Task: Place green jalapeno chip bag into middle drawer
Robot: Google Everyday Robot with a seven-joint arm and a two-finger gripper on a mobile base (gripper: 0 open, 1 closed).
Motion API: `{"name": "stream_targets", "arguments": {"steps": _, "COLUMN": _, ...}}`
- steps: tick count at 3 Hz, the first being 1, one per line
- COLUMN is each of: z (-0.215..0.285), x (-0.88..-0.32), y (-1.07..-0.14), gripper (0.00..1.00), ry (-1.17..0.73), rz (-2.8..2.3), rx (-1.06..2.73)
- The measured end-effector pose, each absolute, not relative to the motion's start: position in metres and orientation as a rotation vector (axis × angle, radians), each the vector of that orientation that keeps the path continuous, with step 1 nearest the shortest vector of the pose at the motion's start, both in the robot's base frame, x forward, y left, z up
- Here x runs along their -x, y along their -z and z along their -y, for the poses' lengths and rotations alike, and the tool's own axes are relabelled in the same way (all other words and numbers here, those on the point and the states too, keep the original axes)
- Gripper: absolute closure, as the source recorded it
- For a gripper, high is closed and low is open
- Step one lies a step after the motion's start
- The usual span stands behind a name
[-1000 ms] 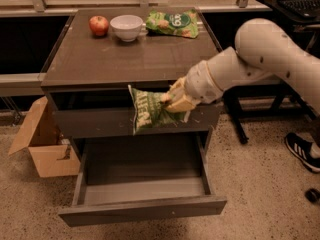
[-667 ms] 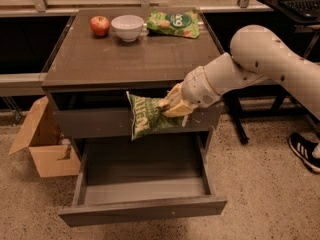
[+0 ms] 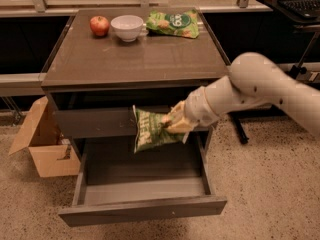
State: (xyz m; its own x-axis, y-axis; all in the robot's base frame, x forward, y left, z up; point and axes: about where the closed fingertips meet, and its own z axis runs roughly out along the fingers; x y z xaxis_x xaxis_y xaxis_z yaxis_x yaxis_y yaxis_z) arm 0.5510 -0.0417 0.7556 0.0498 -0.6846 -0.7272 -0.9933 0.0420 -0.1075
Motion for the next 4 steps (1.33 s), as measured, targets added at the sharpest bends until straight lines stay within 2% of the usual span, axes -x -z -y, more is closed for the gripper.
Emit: {"name": "stream_targets", "arguments": {"steps": 4, "z": 0.092, "x": -0.548, "y": -0.536, "gripper": 1.0, "ry": -0.665, "rz": -1.912, "rx": 1.293}}
